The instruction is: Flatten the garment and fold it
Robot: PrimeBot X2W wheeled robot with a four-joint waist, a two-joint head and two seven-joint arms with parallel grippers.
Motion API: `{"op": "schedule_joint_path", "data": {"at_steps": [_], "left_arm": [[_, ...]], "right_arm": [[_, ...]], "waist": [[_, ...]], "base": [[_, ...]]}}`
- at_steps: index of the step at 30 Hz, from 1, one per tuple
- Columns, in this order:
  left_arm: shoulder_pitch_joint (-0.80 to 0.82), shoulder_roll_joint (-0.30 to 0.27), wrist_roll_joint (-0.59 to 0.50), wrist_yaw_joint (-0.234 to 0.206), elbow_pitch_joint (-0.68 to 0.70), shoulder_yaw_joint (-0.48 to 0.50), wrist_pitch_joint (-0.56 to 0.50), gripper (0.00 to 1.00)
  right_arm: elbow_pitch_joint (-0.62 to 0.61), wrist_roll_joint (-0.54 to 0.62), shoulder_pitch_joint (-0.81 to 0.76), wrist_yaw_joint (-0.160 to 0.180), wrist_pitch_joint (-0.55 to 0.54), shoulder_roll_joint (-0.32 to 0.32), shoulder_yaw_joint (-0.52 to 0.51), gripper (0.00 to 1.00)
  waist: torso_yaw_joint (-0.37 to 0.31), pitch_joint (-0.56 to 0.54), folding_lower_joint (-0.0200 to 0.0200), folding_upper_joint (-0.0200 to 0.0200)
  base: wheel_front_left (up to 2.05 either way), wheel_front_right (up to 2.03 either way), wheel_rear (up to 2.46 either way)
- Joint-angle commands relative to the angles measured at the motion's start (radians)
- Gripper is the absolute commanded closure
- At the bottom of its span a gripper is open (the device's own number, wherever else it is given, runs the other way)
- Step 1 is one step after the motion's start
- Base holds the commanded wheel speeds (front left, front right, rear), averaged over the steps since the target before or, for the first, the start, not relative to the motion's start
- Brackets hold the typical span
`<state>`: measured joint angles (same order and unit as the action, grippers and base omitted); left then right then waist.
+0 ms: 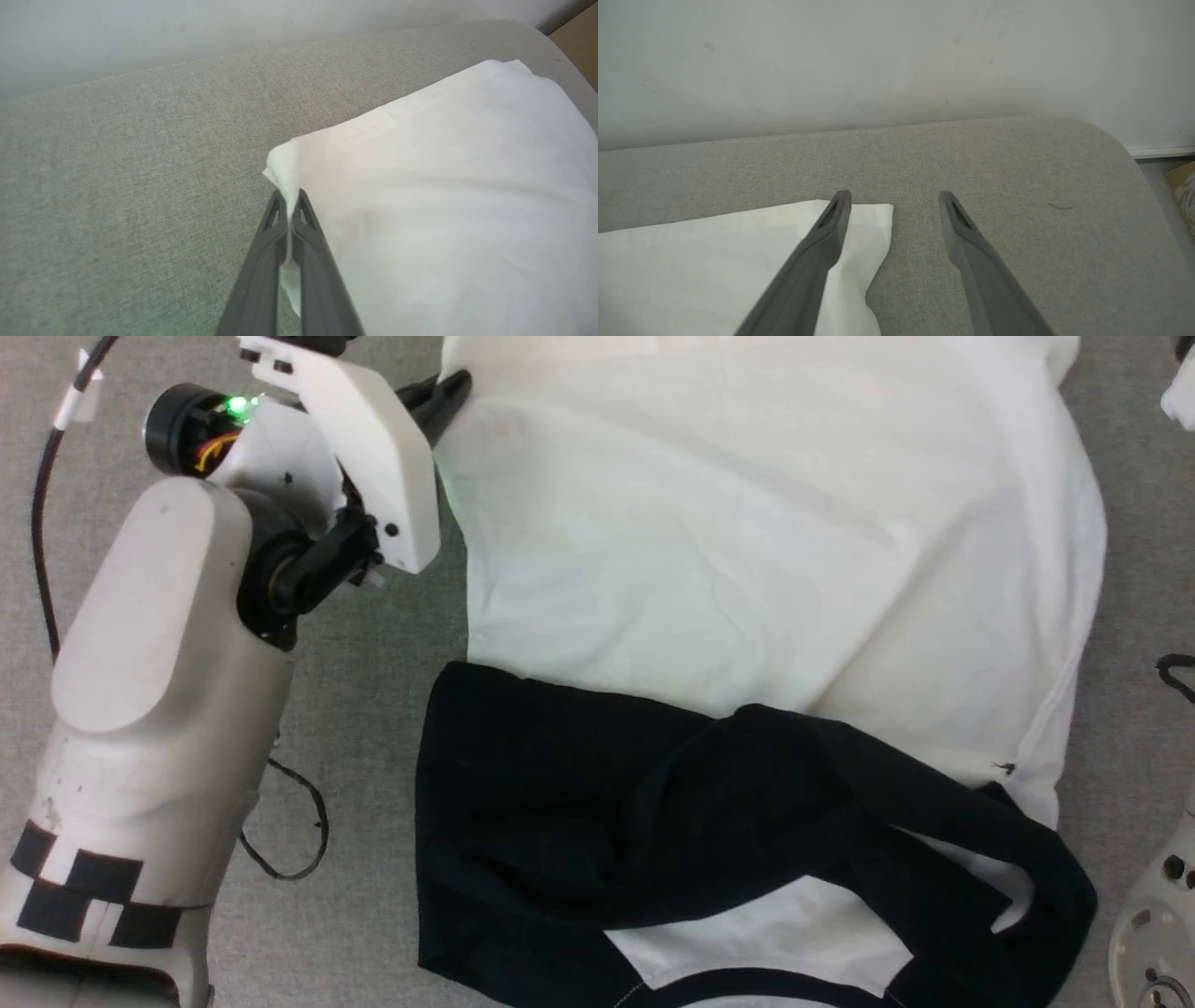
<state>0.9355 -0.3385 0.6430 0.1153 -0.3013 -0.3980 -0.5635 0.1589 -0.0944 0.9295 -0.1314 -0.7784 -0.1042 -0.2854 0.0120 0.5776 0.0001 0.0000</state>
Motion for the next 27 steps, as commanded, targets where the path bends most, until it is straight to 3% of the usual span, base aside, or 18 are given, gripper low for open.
{"op": "schedule_joint_path", "data": {"at_steps": [1, 6, 17, 18, 20, 21, 27], "left_arm": [[0.012, 0.006, 0.009, 0.01, 0.004, -0.004, 0.005, 1.0], [0.033, 0.022, 0.015, 0.011, 0.008, -0.02, 0.009, 1.0], [0.058, 0.025, 0.033, 0.013, -0.002, -0.03, 0.021, 1.0], [0.06, 0.025, 0.035, 0.013, -0.004, -0.03, 0.022, 1.0], [0.063, 0.023, 0.038, 0.013, -0.006, -0.029, 0.026, 1.0], [0.065, 0.022, 0.04, 0.013, -0.008, -0.028, 0.028, 1.0], [0.07, 0.009, 0.044, 0.013, -0.014, -0.016, 0.073, 1.0]], "right_arm": [[0.009, 0.017, 0.014, 0.001, -0.007, 0.004, -0.005, 0.0], [0.053, 0.095, 0.017, 0.001, -0.055, 0.02, -0.046, 0.0], [0.068, 0.108, 0.002, 0.001, -0.09, 0.041, -0.054, 0.0], [0.067, 0.109, 0.002, 0.001, -0.091, 0.042, -0.055, 0.26], [0.065, 0.111, 0.004, 0.001, -0.089, 0.044, -0.061, 0.91], [0.062, 0.112, 0.006, 0.001, -0.083, 0.044, -0.062, 1.0], [0.047, 0.098, 0.019, 0.001, -0.006, 0.045, -0.053, 1.0]], "waist": [[0.019, 0.018, -0.0001, 0.0], [0.042, 0.046, -0.0001, 0.0], [0.057, 0.086, -0.0001, 0.0], [0.058, 0.089, -0.0001, 0.0], [0.058, 0.094, -0.0001, 0.0], [0.058, 0.096, -0.0001, 0.0], [0.054, 0.089, -0.0001, 0.0]], "base": [[0.0, 0.0, 0.0], [0.0, 0.0, 0.0], [0.0, 0.0, 0.0], [0.0, 0.0, 0.0], [0.0, 0.0, 0.0], [0.0, 0.0, 0.0], [0.0, 0.0, 0.0]]}}
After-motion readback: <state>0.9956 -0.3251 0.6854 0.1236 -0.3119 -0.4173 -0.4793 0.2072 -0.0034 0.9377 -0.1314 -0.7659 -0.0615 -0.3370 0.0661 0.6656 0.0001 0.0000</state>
